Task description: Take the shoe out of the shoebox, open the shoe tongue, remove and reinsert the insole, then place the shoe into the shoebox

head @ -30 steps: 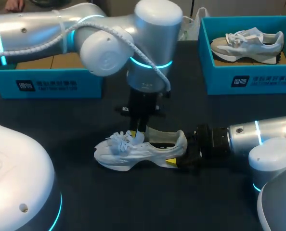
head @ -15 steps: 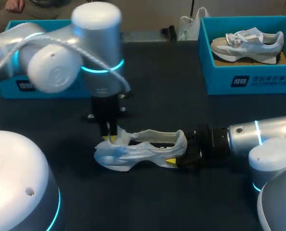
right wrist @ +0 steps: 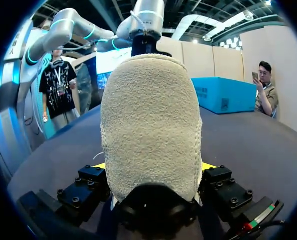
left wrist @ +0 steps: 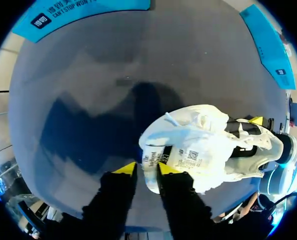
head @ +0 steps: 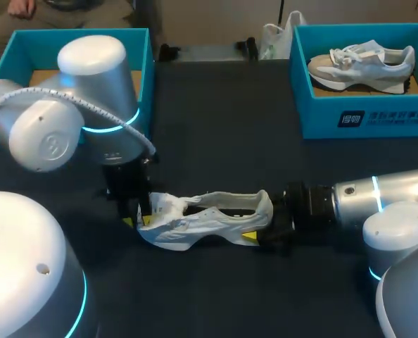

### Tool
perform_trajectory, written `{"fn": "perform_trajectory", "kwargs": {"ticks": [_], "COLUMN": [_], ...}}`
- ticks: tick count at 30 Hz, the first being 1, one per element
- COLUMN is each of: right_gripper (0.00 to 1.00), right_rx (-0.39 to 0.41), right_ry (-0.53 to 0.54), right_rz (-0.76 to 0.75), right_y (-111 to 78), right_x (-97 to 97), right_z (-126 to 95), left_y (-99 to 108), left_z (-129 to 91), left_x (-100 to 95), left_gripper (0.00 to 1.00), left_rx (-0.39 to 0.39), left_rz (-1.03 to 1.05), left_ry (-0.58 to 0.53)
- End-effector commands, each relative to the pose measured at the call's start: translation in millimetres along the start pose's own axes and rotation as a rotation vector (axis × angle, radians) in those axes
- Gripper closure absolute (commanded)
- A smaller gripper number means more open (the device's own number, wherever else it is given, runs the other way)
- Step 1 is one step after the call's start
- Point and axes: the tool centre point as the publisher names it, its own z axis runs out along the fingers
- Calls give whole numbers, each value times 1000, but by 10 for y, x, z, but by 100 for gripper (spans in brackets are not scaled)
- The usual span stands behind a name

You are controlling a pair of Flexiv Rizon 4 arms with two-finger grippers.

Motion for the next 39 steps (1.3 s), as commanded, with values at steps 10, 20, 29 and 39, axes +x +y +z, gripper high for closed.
{"fn": "perform_trajectory", "kwargs": {"ticks": [10, 20, 29, 39], "right_gripper": [100, 100, 100, 100], "right_rx": [6, 6, 6, 6], "right_ry": [0, 0, 0, 0], "right_rz": [1, 1, 1, 1], "right_y": [7, 7, 7, 7], "right_x": [-4, -4, -4, -4], "right_z": [-2, -2, -2, -2], "left_y": [83, 84, -45, -80], "left_z": [-272, -781, -1388, -1814], "left_x": [-145, -25, 187, 492], "left_gripper": [17, 21, 24, 100], "left_rx": [61, 95, 150, 164], "left_rz": [42, 161, 410, 808], "left_ry": [59, 45, 42, 33]}}
